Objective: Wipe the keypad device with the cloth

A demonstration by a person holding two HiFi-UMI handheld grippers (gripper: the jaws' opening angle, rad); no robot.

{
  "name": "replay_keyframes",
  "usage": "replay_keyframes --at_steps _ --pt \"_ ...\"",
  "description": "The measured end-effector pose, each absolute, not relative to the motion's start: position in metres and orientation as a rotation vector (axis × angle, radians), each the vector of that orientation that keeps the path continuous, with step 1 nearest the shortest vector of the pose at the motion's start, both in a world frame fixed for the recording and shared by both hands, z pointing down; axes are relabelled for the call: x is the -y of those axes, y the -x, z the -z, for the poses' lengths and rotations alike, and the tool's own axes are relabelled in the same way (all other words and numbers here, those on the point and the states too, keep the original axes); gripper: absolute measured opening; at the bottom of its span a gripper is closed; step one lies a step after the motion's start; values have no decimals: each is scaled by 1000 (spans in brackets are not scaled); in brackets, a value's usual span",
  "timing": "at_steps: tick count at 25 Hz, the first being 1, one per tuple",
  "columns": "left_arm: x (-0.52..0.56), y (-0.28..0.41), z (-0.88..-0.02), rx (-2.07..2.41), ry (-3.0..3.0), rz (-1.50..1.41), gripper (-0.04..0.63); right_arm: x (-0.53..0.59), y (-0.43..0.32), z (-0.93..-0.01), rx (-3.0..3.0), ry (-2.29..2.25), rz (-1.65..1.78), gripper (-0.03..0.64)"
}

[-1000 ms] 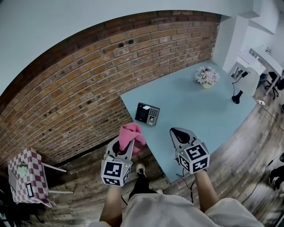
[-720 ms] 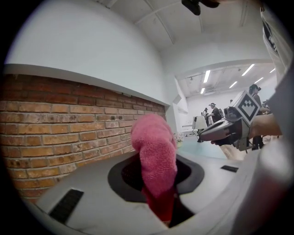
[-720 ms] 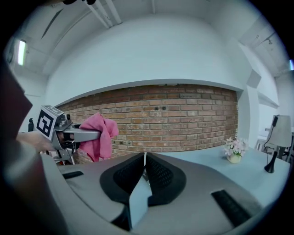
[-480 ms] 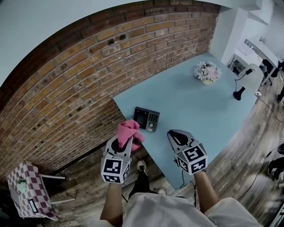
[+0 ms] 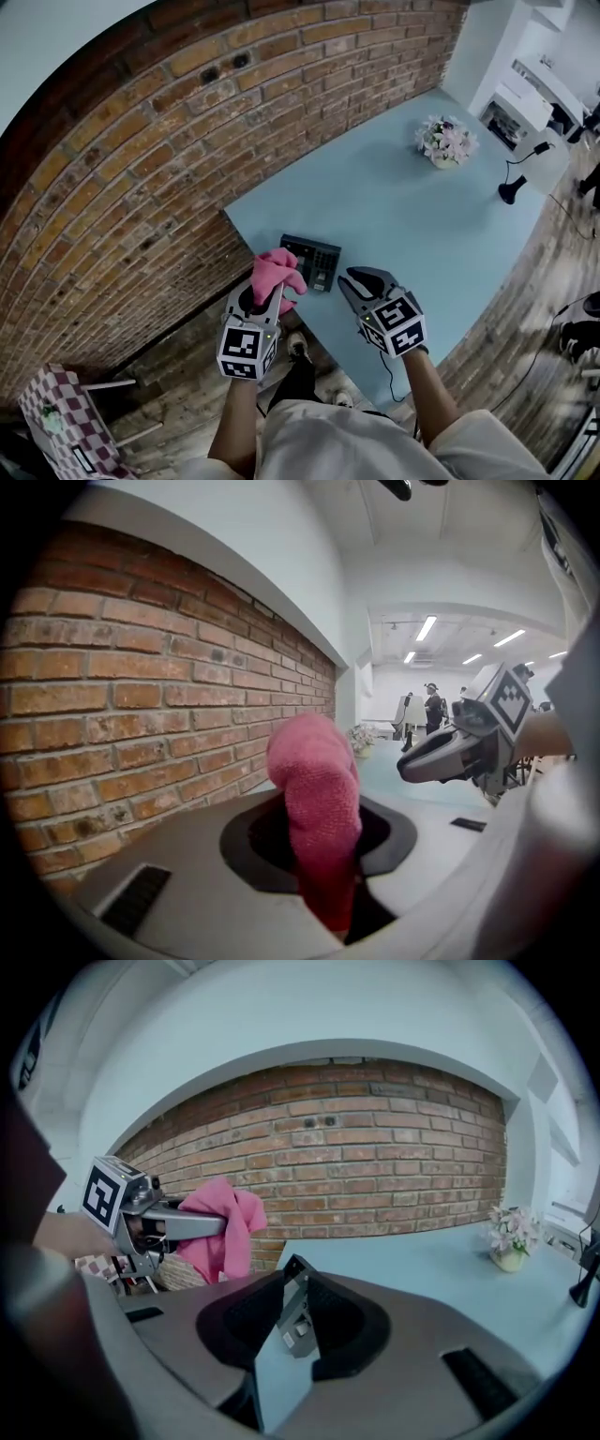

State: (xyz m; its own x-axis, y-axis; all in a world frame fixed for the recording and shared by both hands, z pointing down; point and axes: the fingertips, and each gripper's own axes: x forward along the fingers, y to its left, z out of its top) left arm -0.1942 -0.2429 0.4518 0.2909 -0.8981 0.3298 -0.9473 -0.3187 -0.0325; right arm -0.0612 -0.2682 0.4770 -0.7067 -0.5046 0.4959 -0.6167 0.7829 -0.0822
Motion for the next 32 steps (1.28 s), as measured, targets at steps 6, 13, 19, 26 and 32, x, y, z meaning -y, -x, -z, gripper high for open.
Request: replay_keyframes --at_steps 6,13,19,26,32 --pt "273 200 -483 1646 -2377 -474 140 293 67 -522 2384 -803 -263 139" --pt "305 211 -512 1593 -2372 -505 140 321 74 -553 2249 -719 36 147" --pt "324 208 -526 1544 -2411 -547 140 332 85 -574 2196 -658 126 146" --pt "341 212 -536 1523 -2413 -545 140 335 85 -582 2155 -634 148 147" --pt "350 210 -559 1487 -2384 -571 140 336 87 -584 2153 -610 170 150"
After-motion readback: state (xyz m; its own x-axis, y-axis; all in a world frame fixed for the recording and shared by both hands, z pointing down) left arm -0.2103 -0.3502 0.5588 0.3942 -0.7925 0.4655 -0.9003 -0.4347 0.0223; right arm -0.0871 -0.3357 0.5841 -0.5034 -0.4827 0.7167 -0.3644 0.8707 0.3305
